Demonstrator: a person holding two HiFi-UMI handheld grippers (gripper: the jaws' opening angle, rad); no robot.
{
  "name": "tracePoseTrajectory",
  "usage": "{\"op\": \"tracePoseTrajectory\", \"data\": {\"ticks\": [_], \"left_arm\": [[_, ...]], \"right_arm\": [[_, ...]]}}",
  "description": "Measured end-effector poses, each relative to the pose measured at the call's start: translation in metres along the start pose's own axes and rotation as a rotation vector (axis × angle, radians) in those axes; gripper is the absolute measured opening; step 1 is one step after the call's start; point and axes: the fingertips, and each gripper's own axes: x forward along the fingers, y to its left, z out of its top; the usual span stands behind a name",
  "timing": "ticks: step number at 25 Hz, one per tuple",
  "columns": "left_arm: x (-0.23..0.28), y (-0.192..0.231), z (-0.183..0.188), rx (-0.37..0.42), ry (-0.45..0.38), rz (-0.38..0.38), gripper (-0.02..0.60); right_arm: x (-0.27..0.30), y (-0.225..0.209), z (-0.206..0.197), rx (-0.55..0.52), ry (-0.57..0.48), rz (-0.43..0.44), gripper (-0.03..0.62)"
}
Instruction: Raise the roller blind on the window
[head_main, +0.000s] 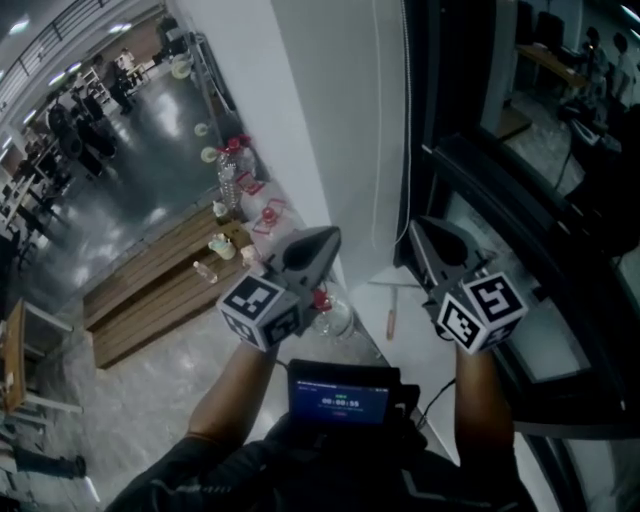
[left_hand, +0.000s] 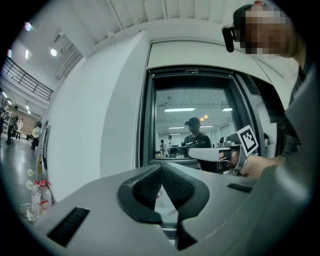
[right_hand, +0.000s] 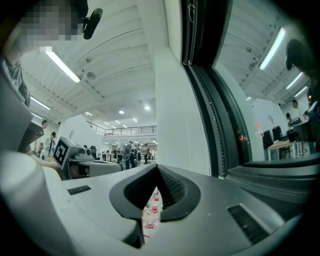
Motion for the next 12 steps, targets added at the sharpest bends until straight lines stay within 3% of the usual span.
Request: {"op": "tracePoseTrajectory", "data": {"ticks": [12], "left_arm": [[-0.056,0.033,-0.002,-0.012,0.006,-0.071,-0.008]], "right_arm": [[0.014,0.041,-0.002,0.021,0.001,-0.110,0.017]]}}
